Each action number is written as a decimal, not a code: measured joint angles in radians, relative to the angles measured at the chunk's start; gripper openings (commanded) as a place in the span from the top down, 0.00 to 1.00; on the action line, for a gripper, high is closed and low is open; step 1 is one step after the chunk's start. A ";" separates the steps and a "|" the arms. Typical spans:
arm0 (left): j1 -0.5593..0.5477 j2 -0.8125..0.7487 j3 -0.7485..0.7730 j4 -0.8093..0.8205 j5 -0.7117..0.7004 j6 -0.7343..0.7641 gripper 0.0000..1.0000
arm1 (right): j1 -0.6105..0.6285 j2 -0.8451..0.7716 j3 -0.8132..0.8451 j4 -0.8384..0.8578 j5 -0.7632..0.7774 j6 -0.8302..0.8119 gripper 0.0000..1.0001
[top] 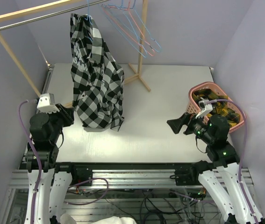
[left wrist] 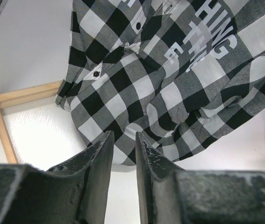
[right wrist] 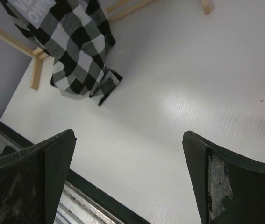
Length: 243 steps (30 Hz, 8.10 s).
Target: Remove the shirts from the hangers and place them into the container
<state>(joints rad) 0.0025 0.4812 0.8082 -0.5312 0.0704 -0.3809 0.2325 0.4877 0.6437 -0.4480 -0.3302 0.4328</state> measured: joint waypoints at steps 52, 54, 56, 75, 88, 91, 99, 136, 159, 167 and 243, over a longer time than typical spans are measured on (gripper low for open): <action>0.000 0.106 -0.016 0.002 0.080 -0.028 0.53 | 0.510 1.308 1.574 -0.075 0.281 -0.312 0.48; 0.000 0.106 -0.016 0.002 0.080 -0.028 0.52 | 0.525 1.312 1.574 -0.072 0.285 -0.318 0.48; 0.000 0.106 -0.016 0.002 0.080 -0.028 0.53 | 0.539 1.314 1.574 -0.066 0.289 -0.323 0.48; -0.002 0.105 -0.016 0.002 0.080 -0.032 0.53 | 0.620 1.412 1.574 -0.025 0.396 -0.374 1.00; -0.002 0.093 -0.018 0.003 0.081 -0.032 0.48 | 0.655 1.373 1.508 0.105 0.489 -0.417 1.00; -0.002 0.087 -0.023 0.005 0.087 -0.031 0.46 | 0.666 1.328 1.439 0.175 0.508 -0.432 1.00; -0.026 0.071 -0.031 0.013 0.097 -0.015 0.28 | 0.686 1.196 1.258 0.364 0.549 -0.457 1.00; -0.054 0.004 -0.030 0.040 0.100 0.008 0.06 | 0.686 0.980 1.202 0.413 0.485 -0.475 1.00; -0.056 0.315 0.373 0.343 0.539 0.052 0.05 | 0.686 0.251 0.742 0.007 0.134 -0.216 1.00; -0.059 0.298 0.326 0.450 0.725 0.017 0.05 | 0.686 0.185 0.715 -0.058 0.129 -0.197 1.00; -0.157 0.299 0.141 0.603 1.071 -0.007 0.93 | 0.686 0.167 0.692 -0.045 0.029 -0.153 1.00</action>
<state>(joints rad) -0.1547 0.7807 0.9489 0.0715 1.1412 -0.3882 0.9180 0.6552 1.3357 -0.4931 -0.3008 0.2802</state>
